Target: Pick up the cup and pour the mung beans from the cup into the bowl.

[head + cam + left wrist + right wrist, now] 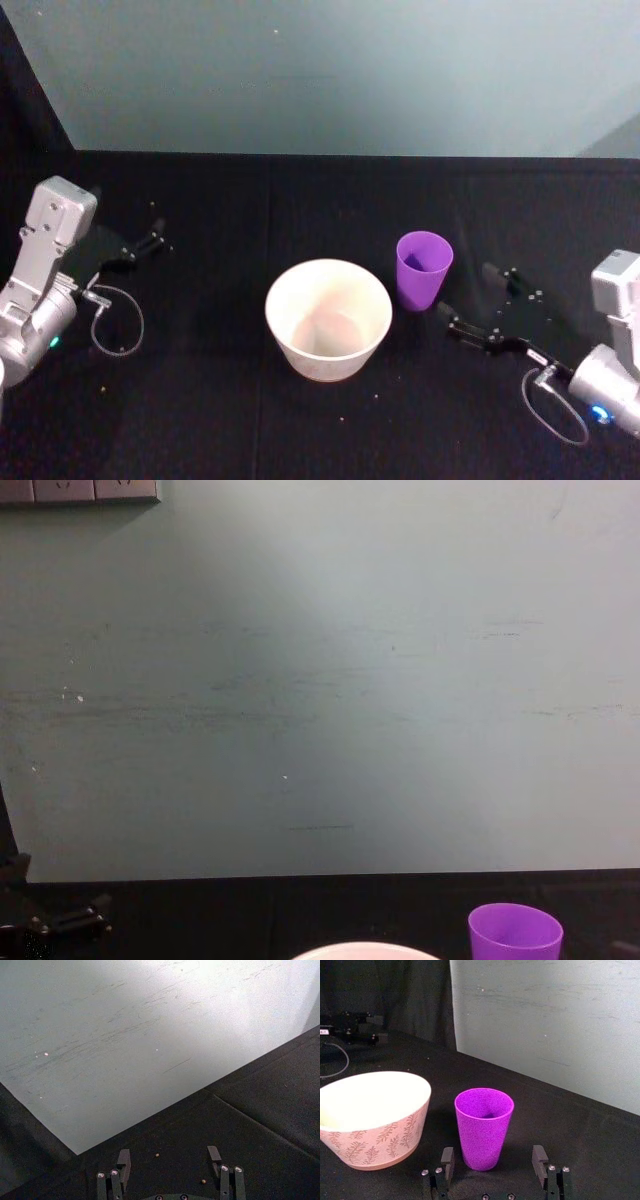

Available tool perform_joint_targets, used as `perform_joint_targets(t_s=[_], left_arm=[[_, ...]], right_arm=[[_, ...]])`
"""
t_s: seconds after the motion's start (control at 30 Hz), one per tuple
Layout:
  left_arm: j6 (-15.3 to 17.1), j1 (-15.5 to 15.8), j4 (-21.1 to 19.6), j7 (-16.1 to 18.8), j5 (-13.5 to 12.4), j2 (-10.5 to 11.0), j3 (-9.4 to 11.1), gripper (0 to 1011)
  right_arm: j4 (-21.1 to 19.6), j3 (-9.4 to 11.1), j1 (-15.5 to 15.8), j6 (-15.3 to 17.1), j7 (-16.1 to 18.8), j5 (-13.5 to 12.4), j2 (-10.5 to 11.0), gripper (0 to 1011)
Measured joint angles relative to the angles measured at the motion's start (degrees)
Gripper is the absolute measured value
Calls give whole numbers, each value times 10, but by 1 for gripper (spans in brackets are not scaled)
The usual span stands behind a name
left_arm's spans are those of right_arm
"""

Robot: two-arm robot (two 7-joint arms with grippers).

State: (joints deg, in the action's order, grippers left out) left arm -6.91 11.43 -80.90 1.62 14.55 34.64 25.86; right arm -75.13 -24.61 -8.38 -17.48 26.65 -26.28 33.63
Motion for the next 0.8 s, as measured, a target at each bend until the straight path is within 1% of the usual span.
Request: perform_joint_targets(t_s=[0.17,0.27,0.3,0.4,0.67,0.8], left_arm=[[0,0,0,0,0,0,0,1000],[0,0,0,0,0,0,0,1000],[0,0,0,0,0,0,0,1000],[0,0,0,0,0,0,0,1000],[0,0,0,0,0,0,0,1000],[0,0,0,0,0,0,0,1000]], right_arm=[[20,-4,-16,-2,-3,23,-20,1003],[31,-4,-25,-6,-3,29,-31,1003],[31,-4,-25,-6,-3,29,-31,1003],[42,-3,-35,-9,1,32,-43,1003],[64,4,-51,-6,24,21,-66,1003],[76,5,-58,-3,33,20,-77,1003]])
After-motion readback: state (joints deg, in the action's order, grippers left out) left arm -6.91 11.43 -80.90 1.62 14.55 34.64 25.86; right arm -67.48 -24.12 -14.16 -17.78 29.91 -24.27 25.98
